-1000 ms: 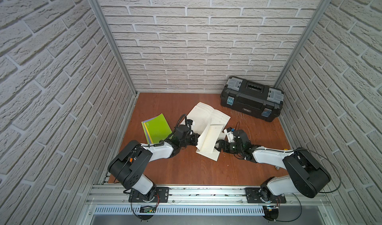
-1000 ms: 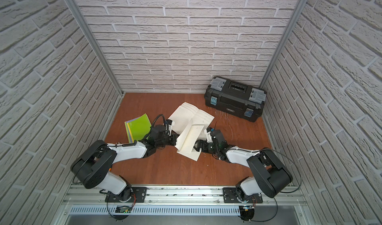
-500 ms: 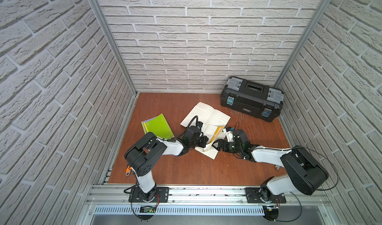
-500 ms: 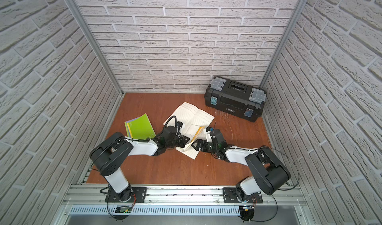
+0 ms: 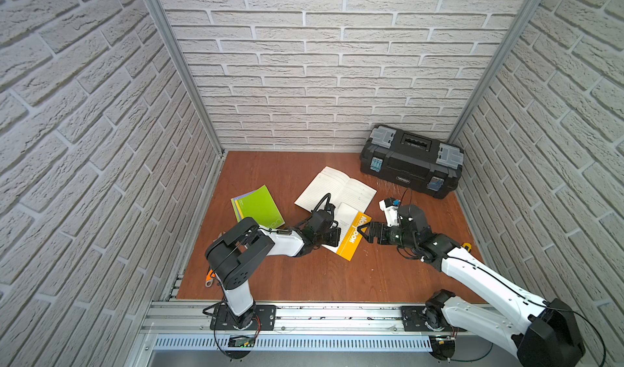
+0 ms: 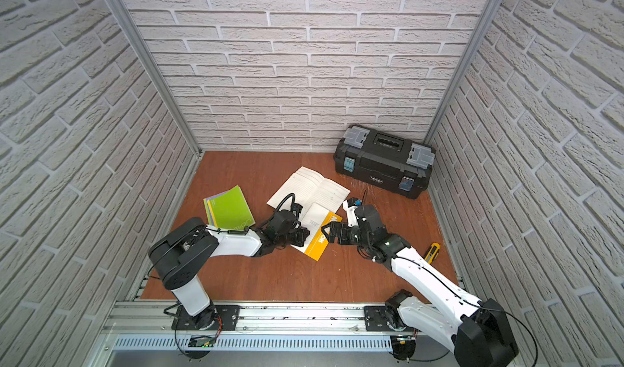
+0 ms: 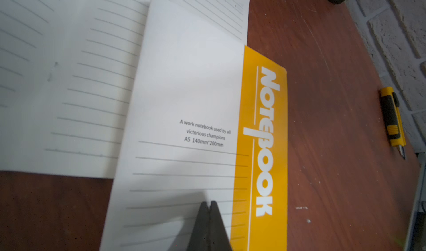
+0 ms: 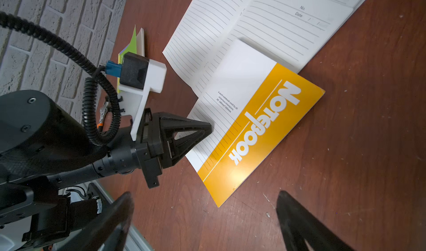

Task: Close the notebook
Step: Close the notebook, then pick up the notebook at the notebook.

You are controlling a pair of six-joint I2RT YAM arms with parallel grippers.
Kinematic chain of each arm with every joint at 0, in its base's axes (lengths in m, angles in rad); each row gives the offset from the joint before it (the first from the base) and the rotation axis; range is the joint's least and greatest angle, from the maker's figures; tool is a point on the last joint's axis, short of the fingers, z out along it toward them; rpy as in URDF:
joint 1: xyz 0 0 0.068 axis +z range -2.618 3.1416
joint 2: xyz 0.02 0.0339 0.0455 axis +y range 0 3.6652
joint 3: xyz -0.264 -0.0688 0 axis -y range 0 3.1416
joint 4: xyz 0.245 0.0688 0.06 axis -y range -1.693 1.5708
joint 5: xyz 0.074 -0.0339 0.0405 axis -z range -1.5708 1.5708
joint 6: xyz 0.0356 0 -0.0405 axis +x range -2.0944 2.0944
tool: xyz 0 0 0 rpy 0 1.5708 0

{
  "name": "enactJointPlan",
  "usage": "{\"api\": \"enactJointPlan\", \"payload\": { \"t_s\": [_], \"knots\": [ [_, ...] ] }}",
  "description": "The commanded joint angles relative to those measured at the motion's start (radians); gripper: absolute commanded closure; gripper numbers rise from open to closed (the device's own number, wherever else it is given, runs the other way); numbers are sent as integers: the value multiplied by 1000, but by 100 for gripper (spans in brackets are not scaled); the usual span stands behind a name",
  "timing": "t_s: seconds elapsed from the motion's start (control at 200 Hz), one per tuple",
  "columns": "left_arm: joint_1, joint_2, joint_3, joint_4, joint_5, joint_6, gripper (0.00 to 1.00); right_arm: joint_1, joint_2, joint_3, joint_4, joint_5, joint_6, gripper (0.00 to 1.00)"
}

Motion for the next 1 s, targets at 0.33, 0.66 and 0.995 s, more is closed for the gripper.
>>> {"api": "enactJointPlan", "payload": {
  "t_s": [0.33,0.66,0.995],
  "knots": [
    [-10,-41,10,9,17,-7,95,32,484,7,399,-74,100,6],
    [-10,-22,9,31,29,-19,94,36,542,1,377,-90,99,6],
    [7,-156,24,-74,46,13,71,35,627,5,266,4,52,6]
  ]
}}
